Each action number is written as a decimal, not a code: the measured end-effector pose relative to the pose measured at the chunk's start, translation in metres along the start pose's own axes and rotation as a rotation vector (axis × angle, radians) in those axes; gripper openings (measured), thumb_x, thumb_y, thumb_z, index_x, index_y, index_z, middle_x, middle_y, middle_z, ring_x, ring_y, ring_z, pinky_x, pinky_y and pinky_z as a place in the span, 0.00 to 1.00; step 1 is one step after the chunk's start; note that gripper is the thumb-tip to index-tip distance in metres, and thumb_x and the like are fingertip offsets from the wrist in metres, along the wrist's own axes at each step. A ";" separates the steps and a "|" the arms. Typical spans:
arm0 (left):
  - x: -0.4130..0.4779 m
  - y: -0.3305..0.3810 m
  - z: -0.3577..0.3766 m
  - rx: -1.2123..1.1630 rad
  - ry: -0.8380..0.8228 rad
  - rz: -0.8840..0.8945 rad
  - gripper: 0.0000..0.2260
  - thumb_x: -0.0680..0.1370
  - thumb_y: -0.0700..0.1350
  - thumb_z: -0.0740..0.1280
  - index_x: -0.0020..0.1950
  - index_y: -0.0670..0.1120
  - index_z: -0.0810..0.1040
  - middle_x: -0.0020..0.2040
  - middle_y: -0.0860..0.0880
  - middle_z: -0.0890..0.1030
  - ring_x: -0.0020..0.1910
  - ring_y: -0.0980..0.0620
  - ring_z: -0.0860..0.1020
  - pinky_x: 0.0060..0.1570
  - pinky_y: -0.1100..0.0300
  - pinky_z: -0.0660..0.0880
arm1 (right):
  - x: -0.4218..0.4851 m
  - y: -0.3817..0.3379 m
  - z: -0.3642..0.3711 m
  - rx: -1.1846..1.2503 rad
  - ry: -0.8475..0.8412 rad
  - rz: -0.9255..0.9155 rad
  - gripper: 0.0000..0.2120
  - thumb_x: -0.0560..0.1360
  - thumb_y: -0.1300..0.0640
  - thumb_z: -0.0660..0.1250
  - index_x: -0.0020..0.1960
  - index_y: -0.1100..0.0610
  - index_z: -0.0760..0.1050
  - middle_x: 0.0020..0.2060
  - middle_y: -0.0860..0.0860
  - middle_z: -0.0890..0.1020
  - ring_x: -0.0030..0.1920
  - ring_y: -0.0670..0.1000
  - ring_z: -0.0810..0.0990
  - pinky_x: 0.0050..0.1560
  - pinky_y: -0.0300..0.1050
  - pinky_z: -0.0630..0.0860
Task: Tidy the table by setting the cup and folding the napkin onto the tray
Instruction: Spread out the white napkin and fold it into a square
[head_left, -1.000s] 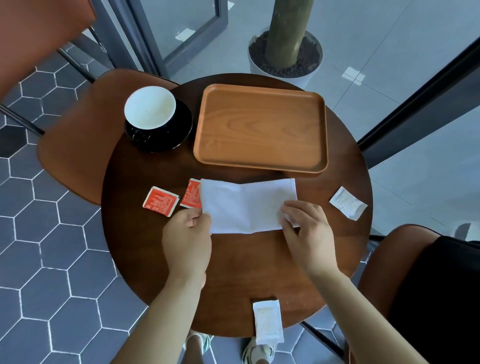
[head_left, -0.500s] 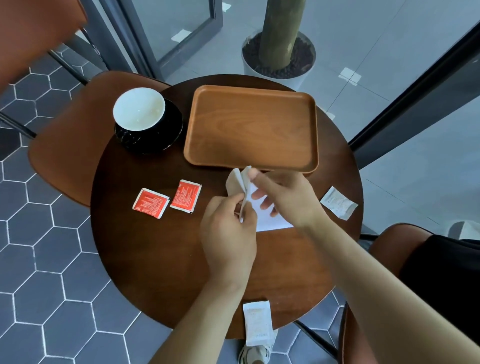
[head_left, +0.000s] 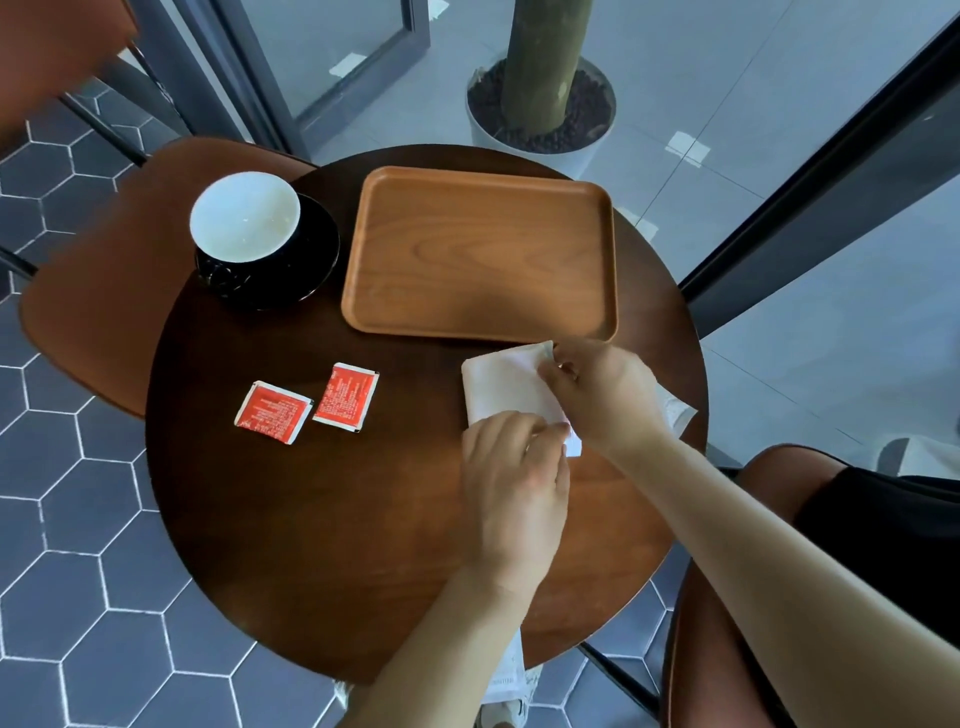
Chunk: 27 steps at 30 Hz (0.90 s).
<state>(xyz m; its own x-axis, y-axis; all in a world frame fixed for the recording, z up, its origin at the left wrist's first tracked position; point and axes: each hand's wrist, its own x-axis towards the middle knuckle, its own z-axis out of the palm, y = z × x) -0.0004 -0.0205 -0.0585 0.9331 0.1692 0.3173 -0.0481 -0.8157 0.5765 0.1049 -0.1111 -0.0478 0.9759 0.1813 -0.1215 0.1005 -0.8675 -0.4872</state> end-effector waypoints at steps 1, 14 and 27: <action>0.000 0.000 0.004 0.005 -0.008 0.022 0.07 0.71 0.34 0.72 0.44 0.44 0.84 0.40 0.48 0.81 0.43 0.45 0.79 0.47 0.52 0.74 | -0.003 0.003 0.002 0.047 0.032 0.003 0.11 0.79 0.54 0.65 0.41 0.58 0.77 0.33 0.51 0.80 0.35 0.55 0.76 0.33 0.45 0.65; 0.005 -0.025 0.019 0.021 -0.085 -0.018 0.11 0.75 0.38 0.67 0.57 0.40 0.80 0.56 0.42 0.78 0.58 0.42 0.75 0.58 0.49 0.74 | -0.019 0.030 0.024 0.381 0.140 0.247 0.06 0.74 0.58 0.70 0.51 0.54 0.79 0.40 0.45 0.82 0.42 0.46 0.80 0.38 0.33 0.69; 0.006 -0.053 0.038 0.370 -0.441 0.041 0.31 0.83 0.59 0.49 0.81 0.44 0.50 0.82 0.41 0.47 0.81 0.44 0.43 0.78 0.43 0.51 | -0.047 0.057 0.041 -0.178 0.205 -0.318 0.21 0.81 0.55 0.57 0.72 0.58 0.72 0.75 0.51 0.70 0.69 0.57 0.71 0.63 0.51 0.70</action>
<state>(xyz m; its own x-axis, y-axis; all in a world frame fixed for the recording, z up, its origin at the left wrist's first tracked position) 0.0209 0.0025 -0.1159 0.9972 -0.0490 -0.0561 -0.0339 -0.9695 0.2429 0.0565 -0.1507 -0.1051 0.9072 0.3729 0.1949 0.4178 -0.8527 -0.3136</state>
